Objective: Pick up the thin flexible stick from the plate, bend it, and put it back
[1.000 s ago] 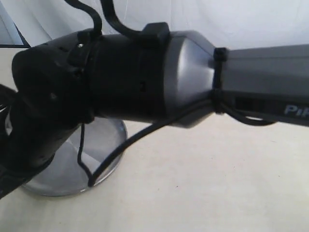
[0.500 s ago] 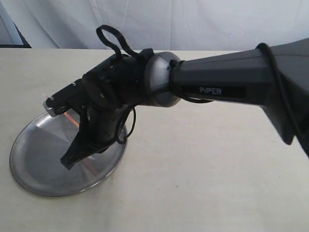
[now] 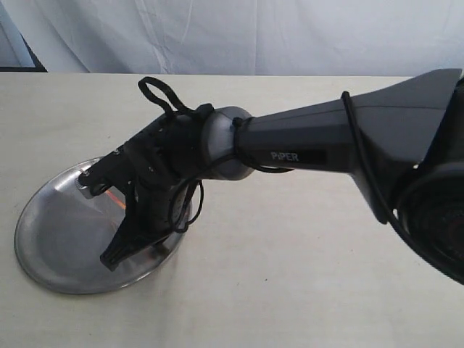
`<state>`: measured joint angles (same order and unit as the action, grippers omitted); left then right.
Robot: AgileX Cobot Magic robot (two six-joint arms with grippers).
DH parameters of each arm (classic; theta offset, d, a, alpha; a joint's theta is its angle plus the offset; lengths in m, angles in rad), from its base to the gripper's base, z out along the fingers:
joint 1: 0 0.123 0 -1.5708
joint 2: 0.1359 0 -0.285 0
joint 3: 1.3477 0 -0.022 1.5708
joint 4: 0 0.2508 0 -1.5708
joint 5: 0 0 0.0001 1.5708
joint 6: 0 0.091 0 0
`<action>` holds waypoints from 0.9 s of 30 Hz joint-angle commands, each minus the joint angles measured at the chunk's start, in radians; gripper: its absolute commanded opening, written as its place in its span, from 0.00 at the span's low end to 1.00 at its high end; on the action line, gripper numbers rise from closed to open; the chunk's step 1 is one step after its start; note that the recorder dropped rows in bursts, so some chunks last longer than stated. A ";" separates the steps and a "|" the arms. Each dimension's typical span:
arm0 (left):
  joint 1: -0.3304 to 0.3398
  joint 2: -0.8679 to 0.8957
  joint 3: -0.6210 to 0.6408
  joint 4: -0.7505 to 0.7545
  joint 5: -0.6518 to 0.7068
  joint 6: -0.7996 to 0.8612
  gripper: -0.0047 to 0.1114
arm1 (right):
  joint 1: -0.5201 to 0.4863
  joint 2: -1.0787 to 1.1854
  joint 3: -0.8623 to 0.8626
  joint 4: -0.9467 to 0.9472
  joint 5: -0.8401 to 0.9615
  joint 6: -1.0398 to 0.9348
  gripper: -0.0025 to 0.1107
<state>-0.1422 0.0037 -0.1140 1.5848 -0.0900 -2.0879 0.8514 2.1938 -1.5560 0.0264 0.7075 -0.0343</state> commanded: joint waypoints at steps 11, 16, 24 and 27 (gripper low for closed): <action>0.000 -0.004 0.006 0.030 0.046 0.003 0.48 | -0.006 -0.027 -0.021 -0.041 0.097 0.010 0.49; 0.000 -0.004 0.006 0.102 0.073 0.008 0.42 | -0.006 -0.121 -0.026 -0.116 0.129 0.082 0.35; 0.000 -0.004 0.039 0.160 0.116 0.206 0.09 | -0.006 -0.349 -0.026 -0.337 0.140 0.267 0.03; 0.000 -0.004 0.084 0.160 0.143 0.206 0.04 | -0.006 -0.436 -0.023 -0.371 0.158 0.273 0.03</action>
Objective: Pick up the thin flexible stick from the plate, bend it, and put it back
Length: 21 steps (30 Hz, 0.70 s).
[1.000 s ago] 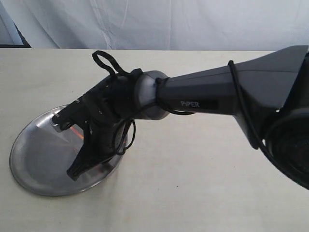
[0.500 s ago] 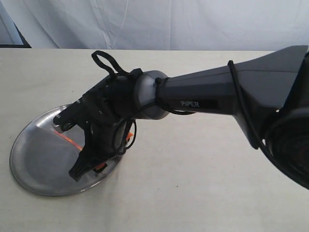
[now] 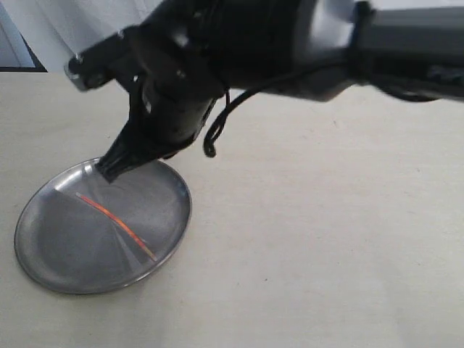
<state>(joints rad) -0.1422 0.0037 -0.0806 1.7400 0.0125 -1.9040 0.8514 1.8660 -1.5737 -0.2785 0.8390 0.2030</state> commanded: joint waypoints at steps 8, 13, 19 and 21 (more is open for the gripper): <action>0.000 -0.004 0.081 -0.113 0.122 0.022 0.04 | -0.006 -0.285 0.062 -0.122 0.066 0.038 0.03; 0.000 -0.004 0.081 -0.113 0.156 0.024 0.04 | -0.006 -0.386 0.213 -0.193 -0.012 0.134 0.03; 0.000 -0.004 0.081 -0.113 0.095 0.024 0.04 | -0.006 -0.527 0.481 -0.459 -0.209 0.447 0.03; 0.000 -0.004 0.081 -0.113 0.071 0.024 0.04 | -0.006 -0.572 0.557 -0.560 -0.280 0.539 0.03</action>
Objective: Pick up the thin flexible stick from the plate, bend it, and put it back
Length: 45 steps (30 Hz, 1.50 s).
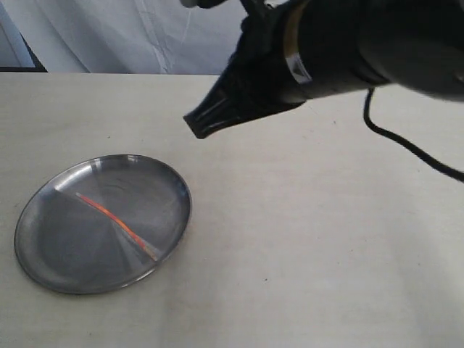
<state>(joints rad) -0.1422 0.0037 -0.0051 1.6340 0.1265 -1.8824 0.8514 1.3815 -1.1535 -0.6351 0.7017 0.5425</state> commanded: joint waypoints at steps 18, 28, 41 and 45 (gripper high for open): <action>0.000 -0.004 0.005 -0.003 -0.504 0.002 0.04 | -0.004 -0.089 0.421 -0.716 -0.230 1.135 0.03; 0.000 -0.004 0.005 0.004 -0.546 0.002 0.04 | -0.004 -0.209 0.439 -0.553 -0.246 1.141 0.03; 0.000 -0.004 0.005 0.020 -0.546 0.002 0.04 | -0.397 -0.815 0.927 -0.342 -0.509 1.358 0.03; 0.000 -0.004 0.005 0.023 -0.546 0.002 0.04 | -0.531 -1.065 1.037 -0.370 -0.551 1.351 0.03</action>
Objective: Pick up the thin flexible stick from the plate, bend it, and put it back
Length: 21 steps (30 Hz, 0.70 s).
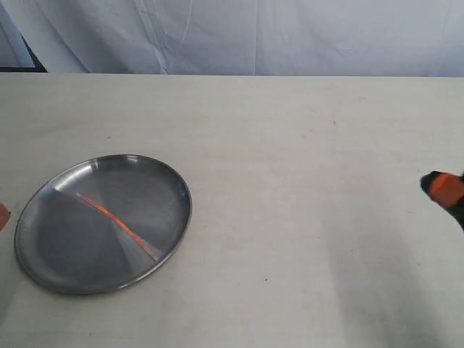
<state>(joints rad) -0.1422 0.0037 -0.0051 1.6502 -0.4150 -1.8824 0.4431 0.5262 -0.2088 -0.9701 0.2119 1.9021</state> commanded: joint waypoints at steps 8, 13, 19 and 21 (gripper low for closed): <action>0.000 -0.004 0.005 0.007 -0.004 0.002 0.04 | -0.249 -0.493 0.209 -0.024 -0.087 -0.009 0.03; 0.000 -0.004 0.005 0.006 -0.006 0.002 0.04 | -0.249 -0.504 0.209 0.007 -0.090 -0.003 0.03; 0.000 -0.004 0.005 0.006 -0.007 0.002 0.04 | -0.249 -0.504 0.209 0.306 -0.078 -0.237 0.03; 0.000 -0.004 0.005 0.006 -0.009 0.002 0.04 | -0.249 -0.504 0.209 0.485 -0.059 -0.487 0.03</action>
<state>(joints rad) -0.1422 0.0037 -0.0051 1.6546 -0.4150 -1.8824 0.2022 0.0274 -0.0051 -0.7087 0.1261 1.7090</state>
